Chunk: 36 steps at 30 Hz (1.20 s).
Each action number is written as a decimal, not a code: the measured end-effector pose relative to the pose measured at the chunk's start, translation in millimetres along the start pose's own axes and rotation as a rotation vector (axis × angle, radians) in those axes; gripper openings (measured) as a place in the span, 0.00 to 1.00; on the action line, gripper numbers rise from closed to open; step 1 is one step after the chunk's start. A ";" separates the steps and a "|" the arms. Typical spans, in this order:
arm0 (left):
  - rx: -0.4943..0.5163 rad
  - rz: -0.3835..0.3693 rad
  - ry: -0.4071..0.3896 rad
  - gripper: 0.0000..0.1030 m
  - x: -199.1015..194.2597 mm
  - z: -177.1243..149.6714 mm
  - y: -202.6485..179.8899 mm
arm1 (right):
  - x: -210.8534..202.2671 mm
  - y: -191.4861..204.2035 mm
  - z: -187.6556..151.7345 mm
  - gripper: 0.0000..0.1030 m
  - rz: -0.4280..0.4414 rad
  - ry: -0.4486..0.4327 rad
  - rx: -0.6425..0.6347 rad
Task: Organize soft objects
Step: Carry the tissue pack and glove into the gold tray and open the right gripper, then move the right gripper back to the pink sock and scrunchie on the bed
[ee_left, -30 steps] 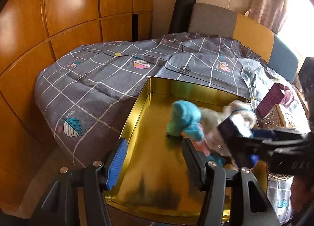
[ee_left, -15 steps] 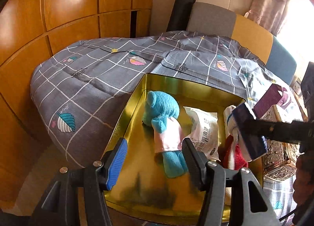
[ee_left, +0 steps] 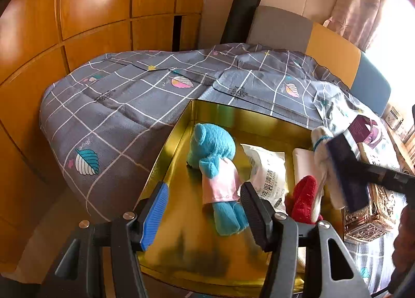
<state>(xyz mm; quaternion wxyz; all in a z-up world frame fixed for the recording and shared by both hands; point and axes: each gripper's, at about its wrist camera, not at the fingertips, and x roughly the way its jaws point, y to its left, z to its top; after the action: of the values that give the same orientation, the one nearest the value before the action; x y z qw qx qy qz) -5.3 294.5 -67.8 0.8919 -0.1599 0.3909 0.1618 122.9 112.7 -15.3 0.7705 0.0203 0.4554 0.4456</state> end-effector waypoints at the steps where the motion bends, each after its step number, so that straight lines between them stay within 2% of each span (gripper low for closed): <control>1: 0.002 0.000 0.003 0.57 0.6 -0.2 -0.7 | 4.5 2.8 -3.7 0.53 -0.018 0.022 -0.029; 6: 0.008 -0.008 0.007 0.57 0.4 -2.7 -2.7 | 29.0 -12.9 -16.5 0.56 -0.046 0.123 -0.014; 9: 0.002 -0.009 0.008 0.57 0.6 -2.4 -2.1 | 31.6 -17.9 -22.5 0.56 -0.058 0.138 -0.014; 12: 0.000 -0.011 0.006 0.57 0.1 -1.7 -1.7 | 33.2 -5.8 -28.4 0.36 -0.116 0.168 -0.103; 13: 0.002 -0.010 0.003 0.57 -0.2 -1.5 -1.4 | 31.8 -2.1 -29.4 0.36 -0.106 0.173 -0.121; 14: 0.004 -0.008 0.002 0.57 -0.3 -1.6 -1.5 | 28.3 0.5 -30.3 0.36 -0.070 0.169 -0.124; 16: 0.010 0.000 -0.001 0.57 -1.0 -1.9 -1.8 | 18.6 0.4 -32.3 0.47 -0.027 0.140 -0.104; 19: 0.042 0.018 -0.007 0.57 -2.7 -2.8 -5.9 | 8.4 -2.6 -36.2 0.48 -0.039 0.117 -0.090; 26: 0.091 0.013 -0.028 0.57 -11.3 -6.3 -20.6 | 3.8 -9.3 -53.9 0.47 -0.137 0.098 -0.083; 30: 0.119 0.009 -0.045 0.57 -18.7 -7.9 -30.2 | -2.6 1.0 -55.5 0.47 -0.201 0.056 -0.116; 36: 0.157 0.000 -0.061 0.57 -25.2 -10.2 -44.5 | -26.7 8.9 -56.3 0.48 -0.239 -0.032 -0.155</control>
<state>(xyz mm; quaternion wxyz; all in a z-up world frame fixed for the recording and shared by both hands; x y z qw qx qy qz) -9.7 246.3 -48.4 0.9132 -0.0842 0.3751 0.1355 71.4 78.1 -26.1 0.8244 -0.0865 0.4066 0.3841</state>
